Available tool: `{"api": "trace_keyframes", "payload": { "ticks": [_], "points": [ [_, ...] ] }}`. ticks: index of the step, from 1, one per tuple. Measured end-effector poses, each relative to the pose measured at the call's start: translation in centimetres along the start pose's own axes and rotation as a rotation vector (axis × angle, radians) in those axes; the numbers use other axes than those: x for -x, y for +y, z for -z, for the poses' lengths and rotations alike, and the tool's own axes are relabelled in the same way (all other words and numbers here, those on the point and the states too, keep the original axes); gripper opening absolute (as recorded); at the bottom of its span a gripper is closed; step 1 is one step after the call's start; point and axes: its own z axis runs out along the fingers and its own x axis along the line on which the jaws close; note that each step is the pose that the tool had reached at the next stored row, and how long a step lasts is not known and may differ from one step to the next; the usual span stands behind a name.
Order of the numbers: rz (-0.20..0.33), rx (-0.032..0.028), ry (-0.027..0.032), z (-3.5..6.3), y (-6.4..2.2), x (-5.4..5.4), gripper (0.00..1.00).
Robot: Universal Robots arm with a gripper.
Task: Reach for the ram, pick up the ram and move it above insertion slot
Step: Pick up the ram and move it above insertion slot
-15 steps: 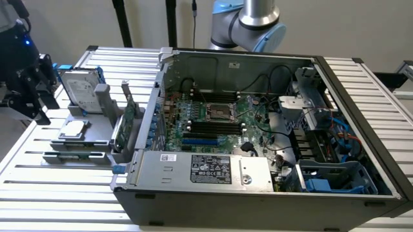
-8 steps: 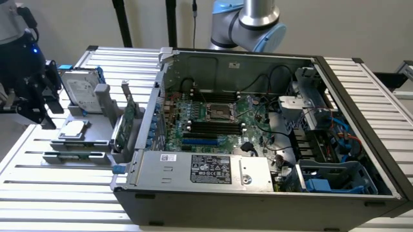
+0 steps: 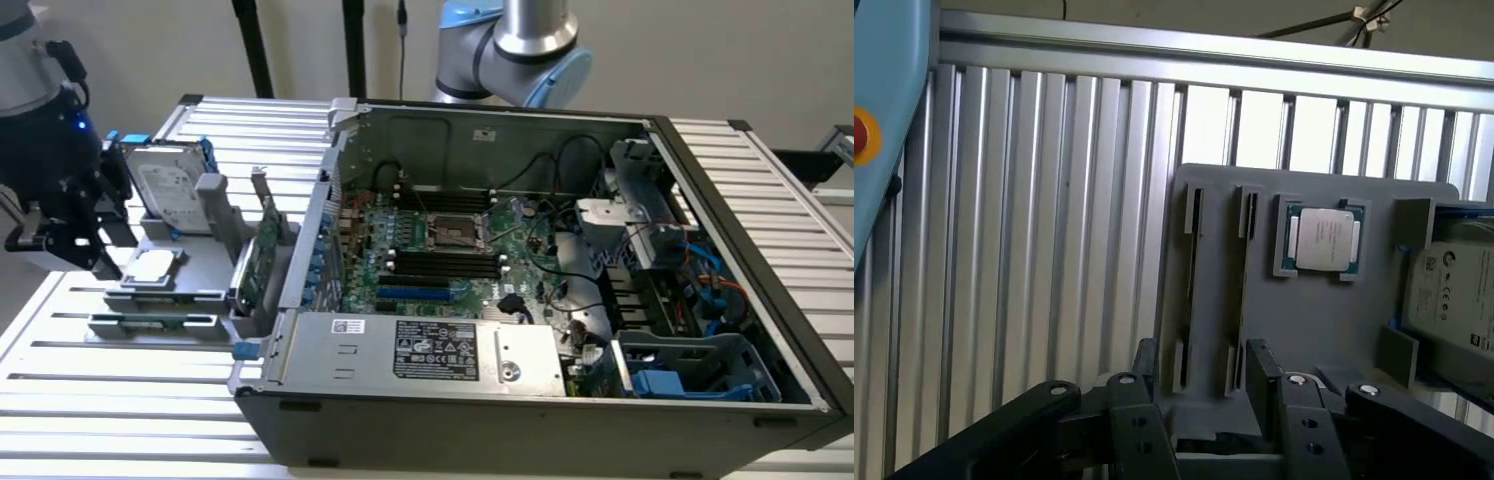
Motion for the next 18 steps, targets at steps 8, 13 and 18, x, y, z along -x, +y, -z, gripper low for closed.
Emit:
{"api": "trace_keyframes", "payload": {
  "ticks": [8, 13, 18],
  "points": [
    [0.0, -0.0037, -0.003, -1.45, 0.01, -0.5, 0.48],
    [0.0, -0.0058, -0.0034, -2.36, -0.03, -0.5, 0.48],
    [0.001, -0.0076, -0.0036, -3.27, -0.06, -0.5, 0.48]
  ]
}}
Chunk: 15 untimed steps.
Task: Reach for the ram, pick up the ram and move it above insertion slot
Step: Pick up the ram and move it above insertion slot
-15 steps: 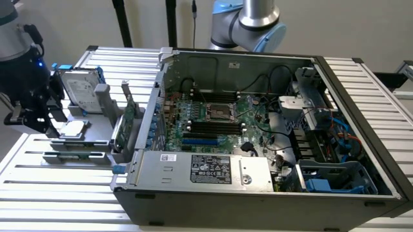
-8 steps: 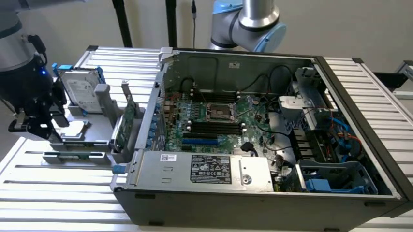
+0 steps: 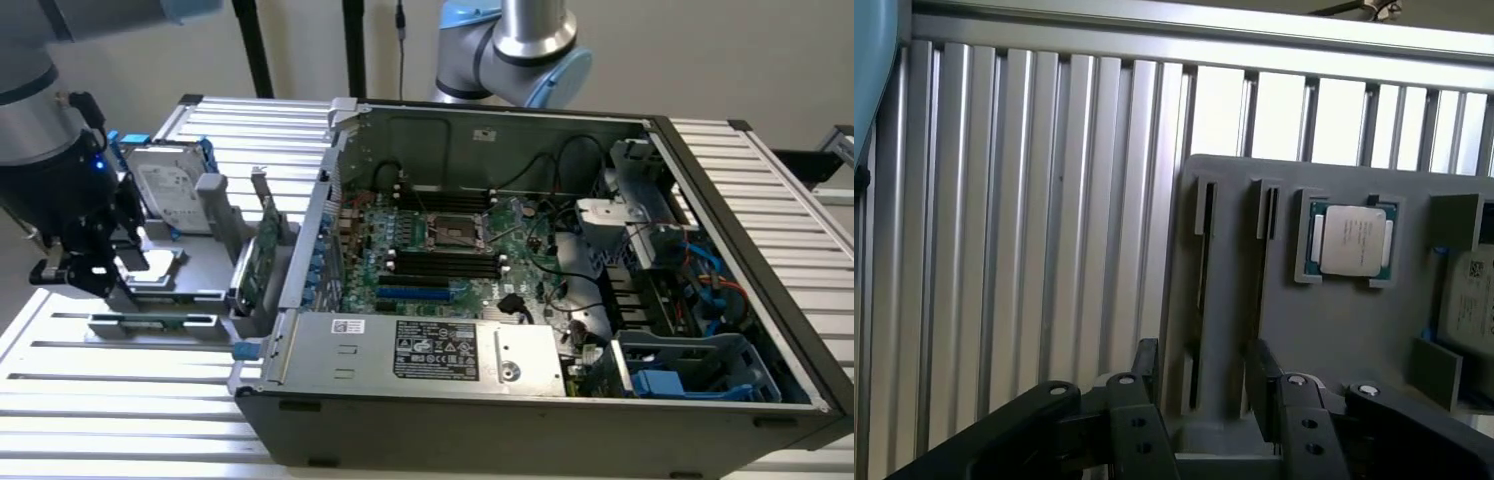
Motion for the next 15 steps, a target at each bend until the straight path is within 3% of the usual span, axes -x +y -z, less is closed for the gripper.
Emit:
{"api": "trace_keyframes", "payload": {
  "ticks": [15],
  "points": [
    [0.003, -0.0082, 0.0004, -2.72, -0.06, 0.0, 0.48]
  ]
}}
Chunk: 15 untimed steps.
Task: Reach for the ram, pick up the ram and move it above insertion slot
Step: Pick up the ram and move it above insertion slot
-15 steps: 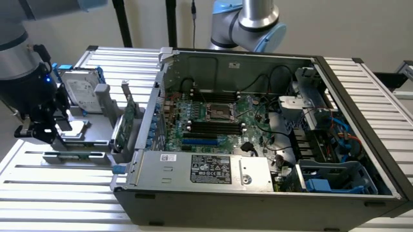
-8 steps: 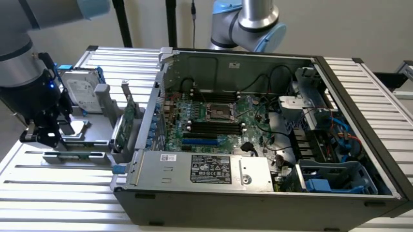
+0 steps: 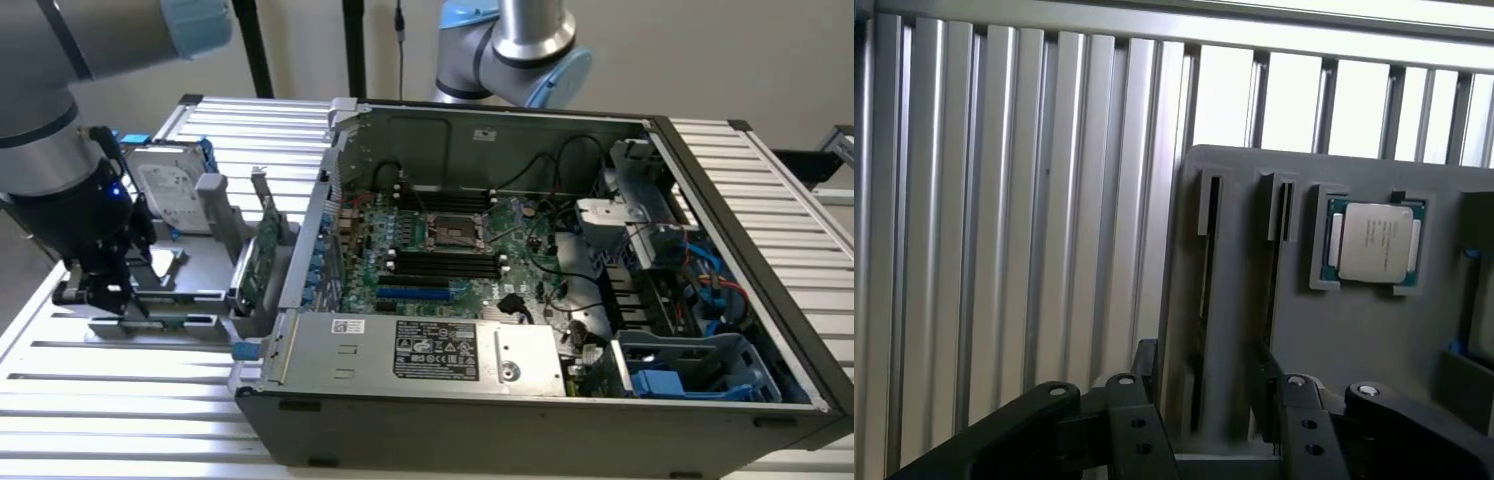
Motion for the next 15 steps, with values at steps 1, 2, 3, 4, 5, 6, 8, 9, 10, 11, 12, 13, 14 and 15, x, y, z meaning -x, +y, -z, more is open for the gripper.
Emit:
{"api": "trace_keyframes", "payload": {
  "ticks": [1, 2, 3, 4, 5, 6, 8, 9, 10, 11, 12, 13, 14, 15],
  "points": [
    [0.0, -0.0007, 0.0, -0.19, 0.0, 0.0, 0.48],
    [0.001, -0.001, 0.0001, -0.37, -0.01, 0.0, 0.48],
    [0.001, -0.0015, 0.0001, -0.55, -0.01, 0.0, 0.48],
    [0.001, -0.0018, 0.0002, -0.73, -0.01, 0.0, 0.48],
    [0.001, -0.0023, 0.0001, -0.91, -0.01, 0.0, 0.48],
    [0.002, -0.0025, 0.0003, -1.08, -0.01, 0.0, 0.48],
    [0.002, -0.0035, 0.0002, -1.46, -0.02, 0.0, 0.48],
    [0.002, -0.004, 0.0, -1.65, -0.02, 0.0, 0.48],
    [0.003, -0.0043, 0.0, -1.82, -0.03, 0.0, 0.48],
    [0.003, -0.0048, -0.0002, -2.0, -0.03, 0.0, 0.48],
    [0.004, -0.0053, -0.0004, -2.18, -0.03, 0.0, 0.48],
    [0.004, -0.0057, -0.0006, -2.36, -0.03, 0.0, 0.48],
    [0.005, -0.0064, -0.0008, -2.55, -0.03, 0.0, 0.48],
    [0.005, -0.0067, -0.0009, -2.72, -0.04, 0.0, 0.48]
  ]
}}
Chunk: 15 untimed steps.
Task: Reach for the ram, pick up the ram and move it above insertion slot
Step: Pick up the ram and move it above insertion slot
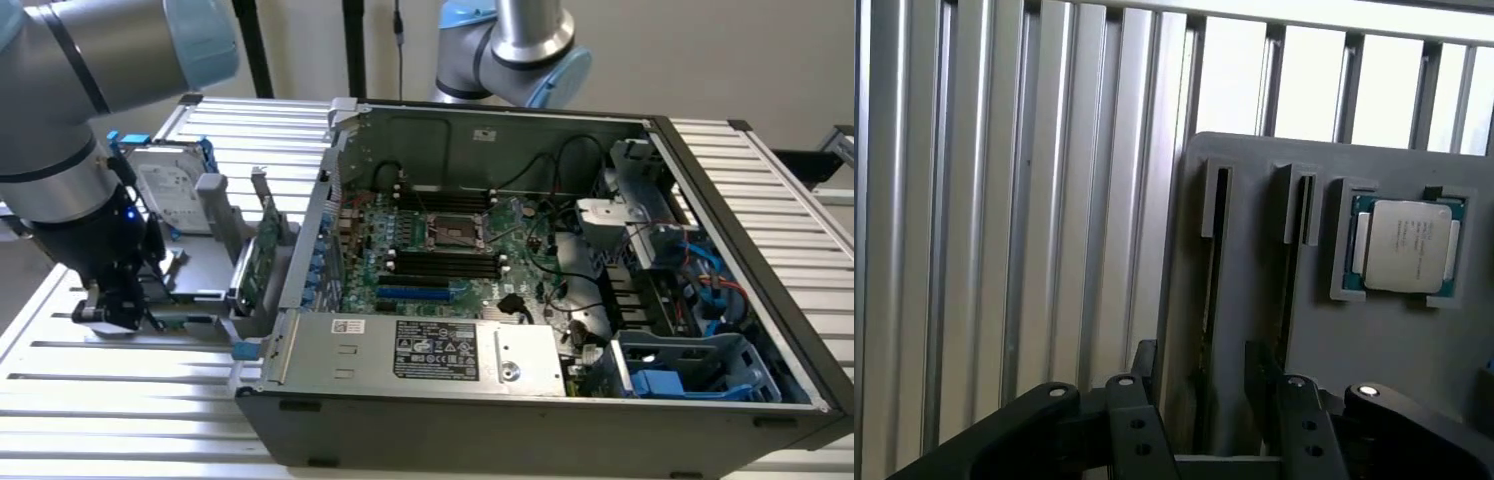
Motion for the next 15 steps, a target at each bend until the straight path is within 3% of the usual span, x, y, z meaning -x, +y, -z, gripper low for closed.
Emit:
{"api": "trace_keyframes", "payload": {
  "ticks": [6, 15],
  "points": [
    [0.002, -0.0037, -0.0005, -1.02, 0.08, 0.0, 0.48],
    [0.003, -0.0029, -0.0003, -1.28, 0.08, 0.5, 0.48]
  ]
}}
